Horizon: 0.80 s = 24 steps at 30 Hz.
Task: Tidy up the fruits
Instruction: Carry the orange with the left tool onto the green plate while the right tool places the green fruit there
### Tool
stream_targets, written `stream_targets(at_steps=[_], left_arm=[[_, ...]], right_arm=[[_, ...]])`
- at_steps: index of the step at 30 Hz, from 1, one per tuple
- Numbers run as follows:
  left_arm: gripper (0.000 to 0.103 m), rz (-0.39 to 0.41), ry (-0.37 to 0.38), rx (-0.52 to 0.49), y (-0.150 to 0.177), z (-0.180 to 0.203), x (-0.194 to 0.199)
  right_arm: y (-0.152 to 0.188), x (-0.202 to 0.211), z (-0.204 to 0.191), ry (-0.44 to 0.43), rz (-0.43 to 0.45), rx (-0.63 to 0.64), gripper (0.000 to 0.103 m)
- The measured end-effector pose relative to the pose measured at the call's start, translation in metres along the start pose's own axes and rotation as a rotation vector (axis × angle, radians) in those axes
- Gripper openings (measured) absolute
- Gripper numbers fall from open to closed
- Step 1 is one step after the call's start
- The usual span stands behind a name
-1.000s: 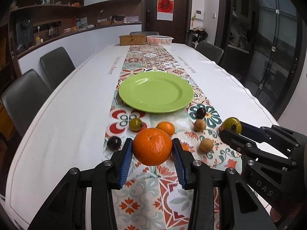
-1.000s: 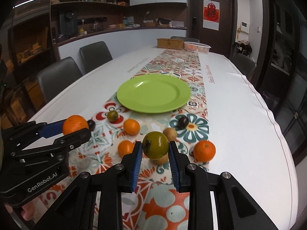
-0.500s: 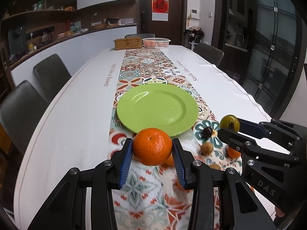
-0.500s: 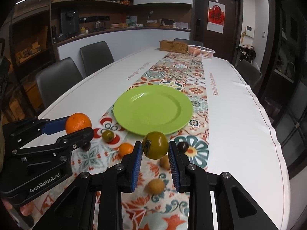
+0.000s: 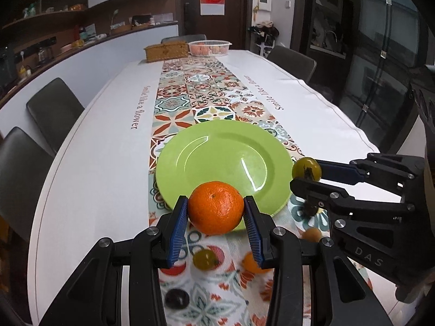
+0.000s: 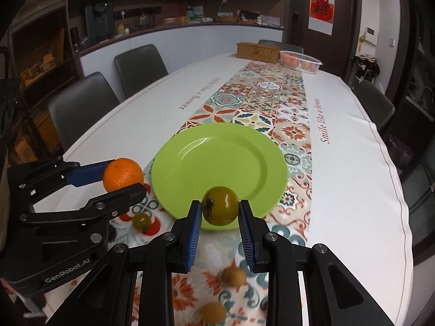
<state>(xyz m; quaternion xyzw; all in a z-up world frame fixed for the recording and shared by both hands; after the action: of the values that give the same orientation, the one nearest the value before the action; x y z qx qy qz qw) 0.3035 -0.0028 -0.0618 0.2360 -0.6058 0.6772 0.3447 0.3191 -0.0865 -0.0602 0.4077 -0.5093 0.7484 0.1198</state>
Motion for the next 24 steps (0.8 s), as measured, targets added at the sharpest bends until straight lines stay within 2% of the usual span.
stream_targets(at_steps=[10,24], left_arm=[[0.041,-0.124,0.036,0.024,-0.011,-0.01,-0.05],[0.041,-0.194,0.016,0.014,-0.012,-0.013,-0.082]], right_arm=[[-0.007,-0.048,0.005,-0.051,-0.086,0.021,0.029],[-0.005,-0.084,0.017,-0.083,-0.152,-0.001,0.029]])
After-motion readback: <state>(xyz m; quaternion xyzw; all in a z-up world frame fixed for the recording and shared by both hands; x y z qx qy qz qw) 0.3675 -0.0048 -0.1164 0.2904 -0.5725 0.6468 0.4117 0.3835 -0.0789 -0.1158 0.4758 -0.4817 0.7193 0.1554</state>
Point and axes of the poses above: each gripper's, at about its wrist camera, not at the fingertips, and x roughly against the way its jaws point, z to its right, y to its underside, the point moved 8 cm from there along -x, roughly the way its jaws point, and after that the axes turned 13 degrees about x, right-handed, at the moved point
